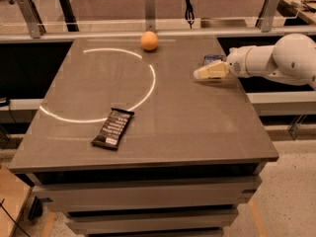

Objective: Pick rxbar blueberry

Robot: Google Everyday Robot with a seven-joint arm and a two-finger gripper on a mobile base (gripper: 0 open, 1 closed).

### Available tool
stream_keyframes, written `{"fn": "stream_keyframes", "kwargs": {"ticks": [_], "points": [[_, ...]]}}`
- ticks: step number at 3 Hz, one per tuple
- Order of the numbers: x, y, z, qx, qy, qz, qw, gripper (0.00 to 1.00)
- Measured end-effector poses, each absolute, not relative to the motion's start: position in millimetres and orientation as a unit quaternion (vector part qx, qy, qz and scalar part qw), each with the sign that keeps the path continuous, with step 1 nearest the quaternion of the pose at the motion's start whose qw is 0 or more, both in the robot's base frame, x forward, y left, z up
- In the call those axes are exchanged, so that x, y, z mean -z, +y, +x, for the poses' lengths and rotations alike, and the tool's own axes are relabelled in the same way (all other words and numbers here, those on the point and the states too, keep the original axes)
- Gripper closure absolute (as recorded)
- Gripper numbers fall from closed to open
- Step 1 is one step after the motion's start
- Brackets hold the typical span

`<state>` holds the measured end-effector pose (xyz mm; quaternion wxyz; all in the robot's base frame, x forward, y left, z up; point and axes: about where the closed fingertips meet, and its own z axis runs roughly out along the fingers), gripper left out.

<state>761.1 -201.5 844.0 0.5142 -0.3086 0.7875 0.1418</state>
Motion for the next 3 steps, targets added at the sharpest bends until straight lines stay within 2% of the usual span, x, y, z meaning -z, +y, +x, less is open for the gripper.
{"fn": "stream_keyframes", "kwargs": {"ticks": [1,3], "points": [[-833.3,-200.9,764.8,-0.142,0.794,-0.31,0.503,0.18],[-825.6,-196.4,766.9,-0.144,0.796,-0.321,0.493,0.64]]}}
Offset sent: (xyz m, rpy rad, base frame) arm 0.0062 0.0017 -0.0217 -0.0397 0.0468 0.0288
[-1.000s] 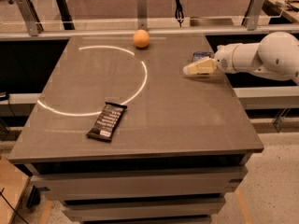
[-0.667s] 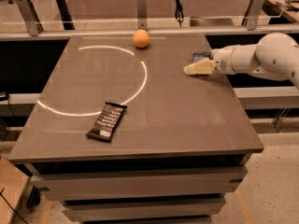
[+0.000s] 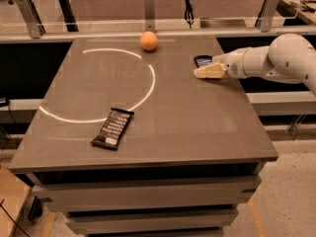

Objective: Pick rxbar blueberry

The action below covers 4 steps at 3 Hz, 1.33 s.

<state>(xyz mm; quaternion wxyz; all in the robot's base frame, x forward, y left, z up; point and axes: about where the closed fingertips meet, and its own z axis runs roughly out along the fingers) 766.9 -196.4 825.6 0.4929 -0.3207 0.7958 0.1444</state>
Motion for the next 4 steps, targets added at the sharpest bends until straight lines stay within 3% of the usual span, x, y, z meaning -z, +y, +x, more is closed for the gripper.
{"fn": "stream_keyframes", "kwargs": {"ticks": [1,2,4], "points": [[-828,-196,767,-0.144,0.796,-0.321,0.493,0.87],[-829,-196,767,-0.144,0.796,-0.321,0.493,1.0],[-904,-132,756,-0.187,0.731,-0.392,0.526,1.0]]}}
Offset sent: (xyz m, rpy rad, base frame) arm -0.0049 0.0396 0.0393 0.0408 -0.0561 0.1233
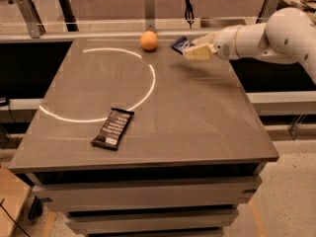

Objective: Pick rxbar blueberry

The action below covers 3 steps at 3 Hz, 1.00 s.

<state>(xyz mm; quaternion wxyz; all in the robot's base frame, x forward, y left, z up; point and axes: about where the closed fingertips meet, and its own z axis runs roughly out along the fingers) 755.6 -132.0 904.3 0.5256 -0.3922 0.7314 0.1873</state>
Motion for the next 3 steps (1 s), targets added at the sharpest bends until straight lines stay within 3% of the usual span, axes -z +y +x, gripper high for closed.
{"fn": "stream_keyframes", "kwargs": {"ticks": [2,3], "points": [[-1022,-72,729,-0.199,0.642,-0.474,0.568,1.0],[-1029,-72,728,-0.199,0.638,-0.477,0.572,1.0]]}}
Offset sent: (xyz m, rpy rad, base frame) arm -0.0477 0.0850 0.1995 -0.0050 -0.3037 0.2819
